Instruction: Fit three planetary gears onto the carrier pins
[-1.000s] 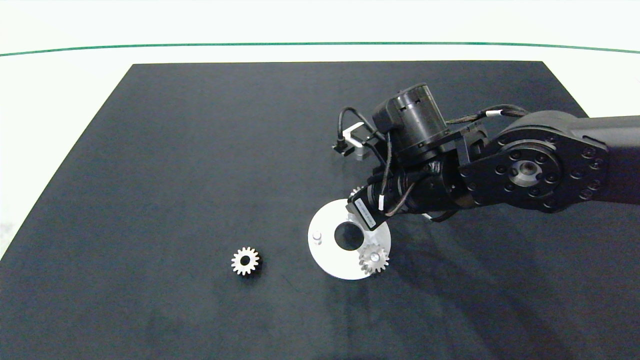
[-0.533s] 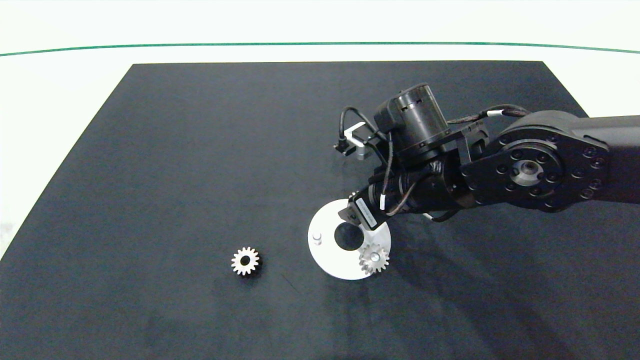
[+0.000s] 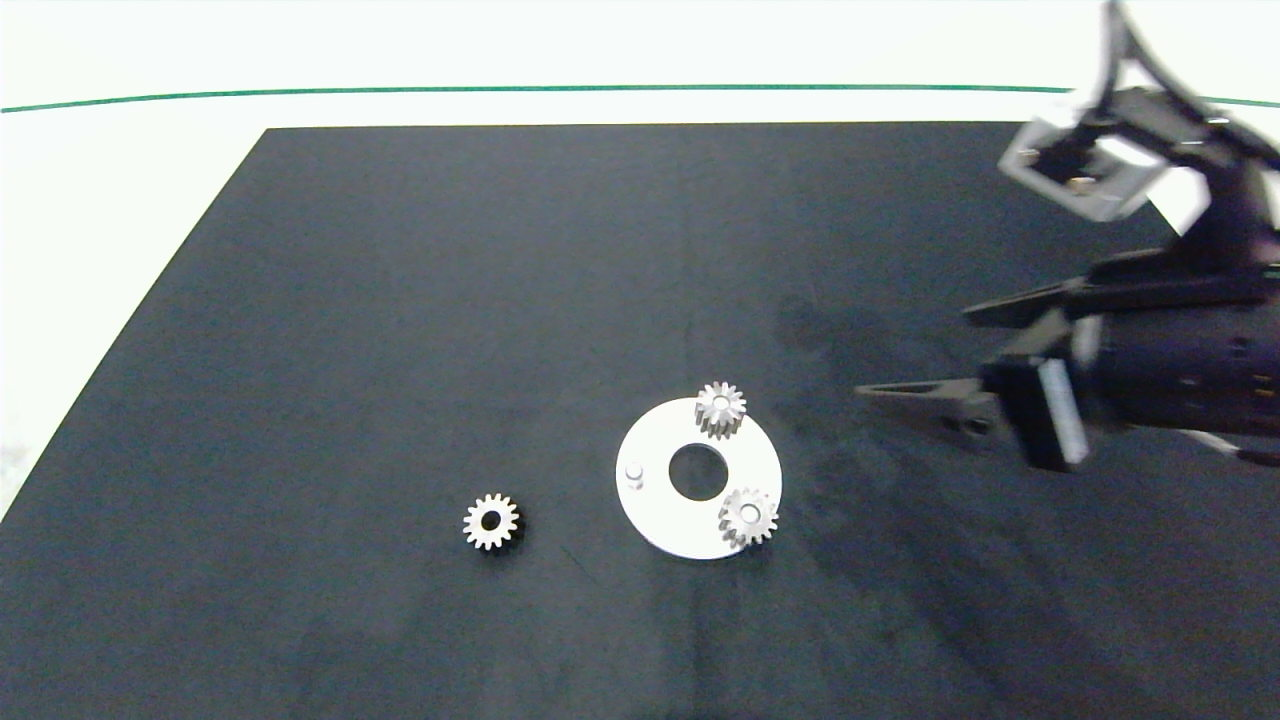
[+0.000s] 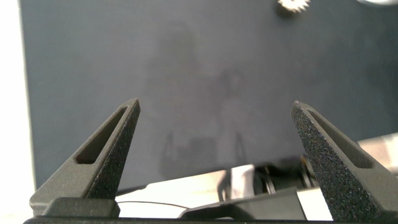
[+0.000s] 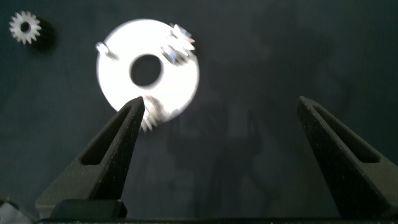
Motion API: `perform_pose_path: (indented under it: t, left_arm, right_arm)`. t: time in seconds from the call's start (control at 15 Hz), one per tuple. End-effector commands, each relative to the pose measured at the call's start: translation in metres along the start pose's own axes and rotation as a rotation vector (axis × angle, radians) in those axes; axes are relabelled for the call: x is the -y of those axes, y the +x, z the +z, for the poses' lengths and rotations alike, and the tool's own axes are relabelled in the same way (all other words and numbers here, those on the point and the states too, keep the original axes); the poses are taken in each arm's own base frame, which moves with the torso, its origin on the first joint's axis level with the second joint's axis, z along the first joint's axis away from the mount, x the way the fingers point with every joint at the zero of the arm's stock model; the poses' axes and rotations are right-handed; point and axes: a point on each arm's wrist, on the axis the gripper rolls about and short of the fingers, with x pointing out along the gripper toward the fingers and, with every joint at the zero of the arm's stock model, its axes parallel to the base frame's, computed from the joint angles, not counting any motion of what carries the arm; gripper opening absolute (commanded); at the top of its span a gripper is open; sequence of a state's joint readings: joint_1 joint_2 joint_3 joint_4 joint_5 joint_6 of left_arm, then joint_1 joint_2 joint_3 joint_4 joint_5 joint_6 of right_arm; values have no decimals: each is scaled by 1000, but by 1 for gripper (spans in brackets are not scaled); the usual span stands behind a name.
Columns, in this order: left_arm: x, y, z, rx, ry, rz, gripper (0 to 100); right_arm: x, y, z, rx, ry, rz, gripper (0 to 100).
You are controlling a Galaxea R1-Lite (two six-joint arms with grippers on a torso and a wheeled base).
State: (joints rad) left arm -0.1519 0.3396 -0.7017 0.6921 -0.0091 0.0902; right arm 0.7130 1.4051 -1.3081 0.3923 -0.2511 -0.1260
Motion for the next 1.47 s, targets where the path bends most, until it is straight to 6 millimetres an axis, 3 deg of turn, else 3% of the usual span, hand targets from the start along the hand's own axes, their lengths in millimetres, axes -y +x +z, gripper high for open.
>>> perform_pose_path:
  t: [0.07,0.2,0.33,0.47,0.67,0.8,1.07,1.47]
  left_arm:
    - [0,63,11,-116,116,-105,100]
    - [4,111,8,-152,223,-125,100]
    - [12,153,18,-183,244,-171,100]
    - [23,186,19,-227,274,-201,100]
    - [46,218,22,-207,341,-169,100]
    - [50,228,27,-150,327,-159,100]
    - [62,237,20,-199,302,-206,100]
    - [73,242,39,-142,254,-224,100]
  right_arm:
    - [33,-140,-102,110,113,-203,100]
    - [27,-172,-142,125,144,-269,100]
    - [19,-182,-170,116,163,-307,100]
    - [18,-178,-175,98,193,-315,100]
    - [18,-177,-174,92,201,-313,100]
    - [18,-177,-174,95,202,-314,100]
    - [17,-169,-177,57,199,-302,100]
    - [18,-164,-174,40,198,-295,100]
